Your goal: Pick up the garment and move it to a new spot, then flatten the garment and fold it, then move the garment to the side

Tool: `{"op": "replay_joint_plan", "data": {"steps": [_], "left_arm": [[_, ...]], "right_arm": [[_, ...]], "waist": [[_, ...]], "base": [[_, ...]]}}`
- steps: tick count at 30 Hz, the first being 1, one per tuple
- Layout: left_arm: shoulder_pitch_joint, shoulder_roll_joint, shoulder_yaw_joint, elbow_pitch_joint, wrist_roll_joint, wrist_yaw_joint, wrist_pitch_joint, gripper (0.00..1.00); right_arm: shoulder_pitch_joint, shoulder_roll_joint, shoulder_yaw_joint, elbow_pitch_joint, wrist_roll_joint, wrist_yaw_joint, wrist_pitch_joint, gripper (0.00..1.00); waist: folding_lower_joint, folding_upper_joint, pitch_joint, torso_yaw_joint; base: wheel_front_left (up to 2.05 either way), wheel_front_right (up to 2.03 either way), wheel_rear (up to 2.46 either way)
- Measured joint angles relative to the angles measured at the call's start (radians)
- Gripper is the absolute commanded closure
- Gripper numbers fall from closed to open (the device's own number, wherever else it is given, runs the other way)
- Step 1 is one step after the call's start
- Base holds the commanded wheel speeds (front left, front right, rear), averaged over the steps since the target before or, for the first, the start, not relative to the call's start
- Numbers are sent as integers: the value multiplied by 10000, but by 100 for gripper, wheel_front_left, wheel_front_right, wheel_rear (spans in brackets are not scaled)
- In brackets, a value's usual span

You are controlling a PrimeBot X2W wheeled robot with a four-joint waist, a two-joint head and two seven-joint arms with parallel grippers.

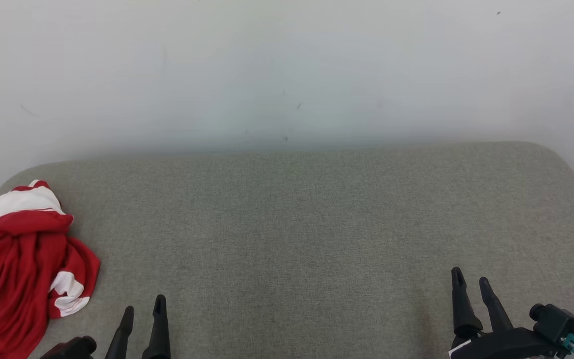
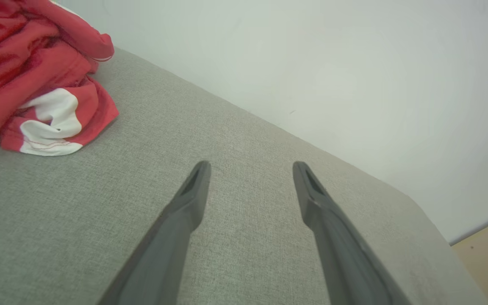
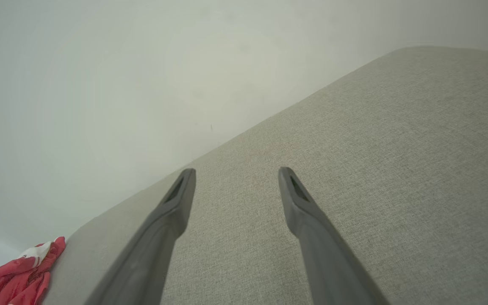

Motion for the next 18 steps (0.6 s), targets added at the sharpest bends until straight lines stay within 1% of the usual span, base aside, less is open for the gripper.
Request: {"op": "replay_joint_plan", "data": {"steps": [10, 18], "left_arm": [[58, 10, -40, -90, 1035, 171, -238, 0], [148, 21, -86, -82, 1854, 221, -426, 0]], "right_arm": [[-2, -2, 125, 134, -999, -2, -230, 0], [-9, -4, 217, 362, -1766, 0, -416, 0]], "waist": [[0, 0, -109, 11], [0, 0, -198, -11]], "base": [[0, 0, 0], [0, 0, 0]]}}
